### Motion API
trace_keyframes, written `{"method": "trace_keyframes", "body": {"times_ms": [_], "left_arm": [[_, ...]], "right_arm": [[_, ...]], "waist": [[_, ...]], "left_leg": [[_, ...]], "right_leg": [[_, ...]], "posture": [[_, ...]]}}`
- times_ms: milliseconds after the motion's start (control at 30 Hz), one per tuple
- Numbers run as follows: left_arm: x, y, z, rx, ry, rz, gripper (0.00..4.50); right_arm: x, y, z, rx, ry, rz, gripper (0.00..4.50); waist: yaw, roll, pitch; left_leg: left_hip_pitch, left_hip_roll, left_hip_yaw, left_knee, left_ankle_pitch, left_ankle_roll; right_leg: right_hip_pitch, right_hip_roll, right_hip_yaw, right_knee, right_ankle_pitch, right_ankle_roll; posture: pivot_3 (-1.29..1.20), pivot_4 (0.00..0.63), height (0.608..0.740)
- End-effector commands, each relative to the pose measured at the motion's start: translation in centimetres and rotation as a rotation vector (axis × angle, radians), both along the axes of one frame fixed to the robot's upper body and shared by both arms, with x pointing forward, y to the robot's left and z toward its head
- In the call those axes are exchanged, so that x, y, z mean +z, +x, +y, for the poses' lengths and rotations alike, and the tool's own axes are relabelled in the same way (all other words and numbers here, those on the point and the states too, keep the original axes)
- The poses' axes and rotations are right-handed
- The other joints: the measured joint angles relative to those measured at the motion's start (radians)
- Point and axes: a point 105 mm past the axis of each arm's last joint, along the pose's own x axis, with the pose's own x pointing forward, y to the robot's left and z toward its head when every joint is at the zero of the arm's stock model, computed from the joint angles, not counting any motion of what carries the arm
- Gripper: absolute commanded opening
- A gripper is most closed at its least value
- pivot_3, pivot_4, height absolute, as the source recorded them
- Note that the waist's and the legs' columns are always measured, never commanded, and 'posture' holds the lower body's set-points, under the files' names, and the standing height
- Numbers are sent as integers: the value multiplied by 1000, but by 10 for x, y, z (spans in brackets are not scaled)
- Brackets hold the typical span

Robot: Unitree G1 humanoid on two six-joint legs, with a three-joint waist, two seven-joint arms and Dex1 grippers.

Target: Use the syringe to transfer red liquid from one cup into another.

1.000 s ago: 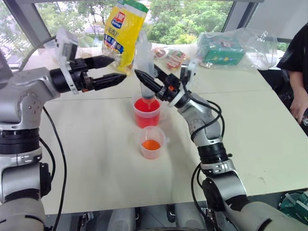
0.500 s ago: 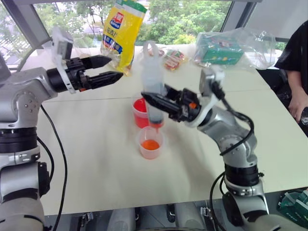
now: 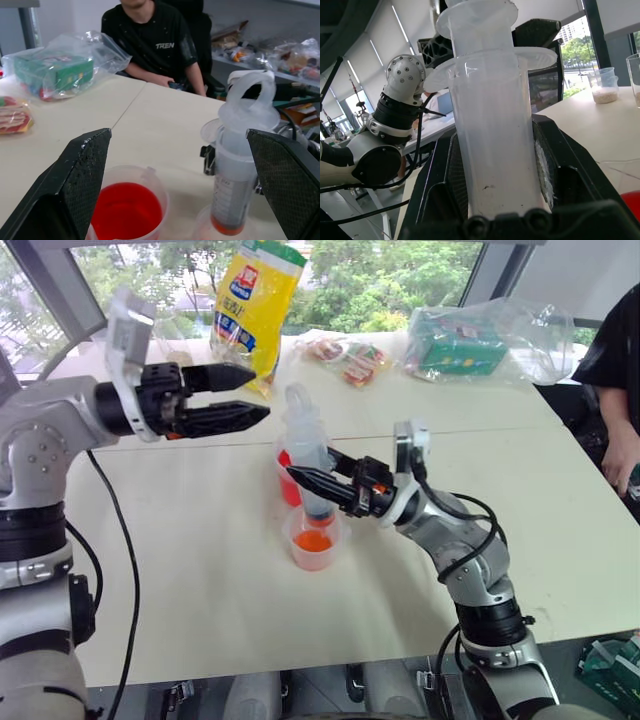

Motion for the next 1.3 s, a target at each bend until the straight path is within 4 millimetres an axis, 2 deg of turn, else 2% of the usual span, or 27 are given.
{"method": "trace_keyframes", "body": {"times_ms": [33,400,500,733,1300], "left_arm": [[13,-6,-6,-32,-26,-52,4449],[1,2,-40,-85,-45,-60,4449],[-1,1,-47,-110,-47,-57,3634],[-4,-7,-52,-162,-48,-40,175],[-30,-21,-62,-229,38,-1,81]], "right_arm": [[6,-4,2,12,20,-40,1420],[5,-5,3,17,-2,-52,1420],[5,-4,3,16,-4,-53,1420],[9,-2,2,9,2,-61,1420],[45,-8,4,26,85,-90,1420]], "waist": [[0,0,0],[2,0,0],[1,0,0],[1,0,0],[1,0,0]], "left_leg": [[0,0,0,0,0,0],[0,0,0,0,0,0],[0,0,0,0,0,0],[0,0,0,0,0,0],[0,0,0,0,0,0]], "right_leg": [[0,0,0,0,0,0],[0,0,0,0,0,0],[0,0,0,0,0,0],[0,0,0,0,0,0],[0,0,0,0,0,0]], "posture": [[0,150,740],[0,150,740],[0,150,740],[0,150,740],[0,150,740]]}}
